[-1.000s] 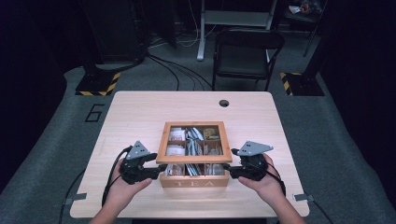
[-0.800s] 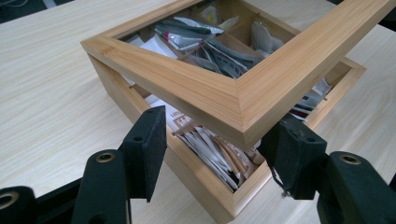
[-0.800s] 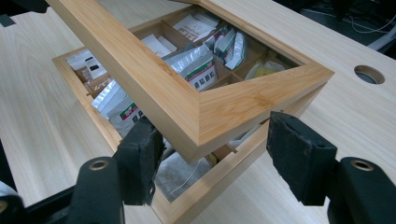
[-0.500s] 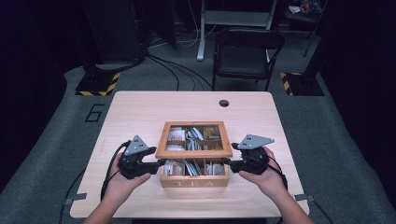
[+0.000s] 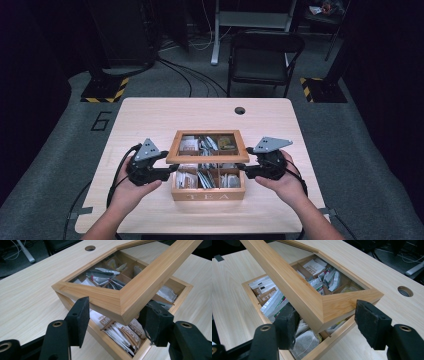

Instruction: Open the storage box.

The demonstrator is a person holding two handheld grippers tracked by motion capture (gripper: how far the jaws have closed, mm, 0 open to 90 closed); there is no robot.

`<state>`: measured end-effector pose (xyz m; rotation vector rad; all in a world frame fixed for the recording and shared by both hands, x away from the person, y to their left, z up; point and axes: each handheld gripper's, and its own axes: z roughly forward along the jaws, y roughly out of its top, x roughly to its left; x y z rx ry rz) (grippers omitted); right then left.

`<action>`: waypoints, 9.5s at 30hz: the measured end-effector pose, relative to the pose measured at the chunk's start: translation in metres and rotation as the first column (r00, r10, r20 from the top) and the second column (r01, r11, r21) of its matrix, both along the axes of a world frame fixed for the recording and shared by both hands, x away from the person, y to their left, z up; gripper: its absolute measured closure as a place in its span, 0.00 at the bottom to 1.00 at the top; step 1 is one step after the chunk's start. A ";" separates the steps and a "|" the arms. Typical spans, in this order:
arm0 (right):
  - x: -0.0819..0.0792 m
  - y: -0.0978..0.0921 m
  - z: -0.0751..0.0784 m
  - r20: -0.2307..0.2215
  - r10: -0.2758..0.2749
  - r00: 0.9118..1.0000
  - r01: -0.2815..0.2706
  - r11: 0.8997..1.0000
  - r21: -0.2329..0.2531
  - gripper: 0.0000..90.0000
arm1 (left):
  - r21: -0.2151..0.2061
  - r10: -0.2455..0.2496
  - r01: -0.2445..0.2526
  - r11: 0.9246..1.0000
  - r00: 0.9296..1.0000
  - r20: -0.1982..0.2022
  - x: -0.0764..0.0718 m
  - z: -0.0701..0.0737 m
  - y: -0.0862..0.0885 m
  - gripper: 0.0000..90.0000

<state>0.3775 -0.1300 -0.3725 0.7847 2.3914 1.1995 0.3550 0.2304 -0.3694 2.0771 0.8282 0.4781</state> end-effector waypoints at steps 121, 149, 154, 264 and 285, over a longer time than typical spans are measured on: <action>0.126 0.010 0.010 0.025 -0.145 0.989 0.142 0.985 0.100 0.65 | -0.119 0.135 -0.126 0.985 0.989 0.069 0.125 0.012 0.004 0.69; 0.147 0.008 -0.002 -0.023 -0.169 0.985 0.170 0.980 0.105 0.70 | -0.131 0.149 -0.144 0.981 0.988 0.031 0.150 -0.010 0.004 0.70; 0.150 0.009 -0.005 -0.029 -0.173 0.984 0.175 0.978 0.109 0.70 | -0.133 0.155 -0.151 0.980 0.988 0.023 0.153 -0.010 0.004 0.70; 0.190 0.015 -0.046 -0.144 -0.238 0.961 0.253 0.963 0.096 0.67 | -0.152 0.234 -0.254 0.955 0.962 -0.138 0.190 -0.054 -0.001 0.72; 0.190 0.017 -0.050 -0.151 -0.252 0.956 0.266 0.961 0.079 0.66 | -0.146 0.242 -0.266 0.953 0.956 -0.166 0.191 -0.059 -0.001 0.72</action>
